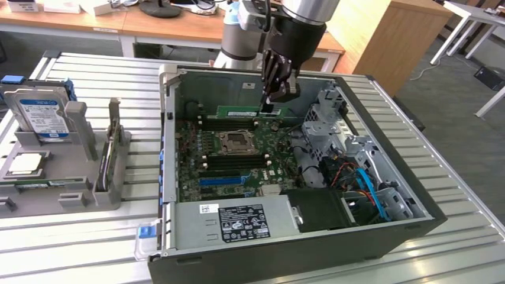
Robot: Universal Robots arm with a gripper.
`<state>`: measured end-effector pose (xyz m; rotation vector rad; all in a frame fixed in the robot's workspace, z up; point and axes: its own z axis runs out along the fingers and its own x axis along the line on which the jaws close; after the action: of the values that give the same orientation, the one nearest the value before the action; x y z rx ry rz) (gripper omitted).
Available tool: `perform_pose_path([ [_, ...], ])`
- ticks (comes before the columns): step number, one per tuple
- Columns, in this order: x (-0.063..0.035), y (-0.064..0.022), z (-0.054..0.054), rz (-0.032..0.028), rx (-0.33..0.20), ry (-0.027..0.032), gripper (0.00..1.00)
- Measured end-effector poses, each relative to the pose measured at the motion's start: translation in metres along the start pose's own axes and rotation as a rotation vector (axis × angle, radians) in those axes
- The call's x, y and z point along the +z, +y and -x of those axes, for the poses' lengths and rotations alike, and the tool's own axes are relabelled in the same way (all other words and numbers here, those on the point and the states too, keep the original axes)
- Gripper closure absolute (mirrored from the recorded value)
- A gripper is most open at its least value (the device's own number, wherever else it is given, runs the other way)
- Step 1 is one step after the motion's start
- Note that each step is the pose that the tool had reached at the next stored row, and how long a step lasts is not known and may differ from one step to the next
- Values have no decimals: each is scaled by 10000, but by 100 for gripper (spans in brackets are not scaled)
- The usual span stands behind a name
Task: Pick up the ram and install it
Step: 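Insert the ram into the slot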
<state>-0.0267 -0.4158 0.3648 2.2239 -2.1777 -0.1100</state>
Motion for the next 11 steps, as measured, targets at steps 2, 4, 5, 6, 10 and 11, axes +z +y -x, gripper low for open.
perform_pose_path([
  [2,2,0,0,0,-1,0,88],
  [4,5,-1,0,-1,-1,-1,88],
  [5,7,-1,0,0,-1,0,88],
  [6,8,-1,0,0,-1,0,88],
  [10,27,-2,-1,-1,-1,-2,88],
  [11,36,-3,-1,-1,-1,-1,88],
])
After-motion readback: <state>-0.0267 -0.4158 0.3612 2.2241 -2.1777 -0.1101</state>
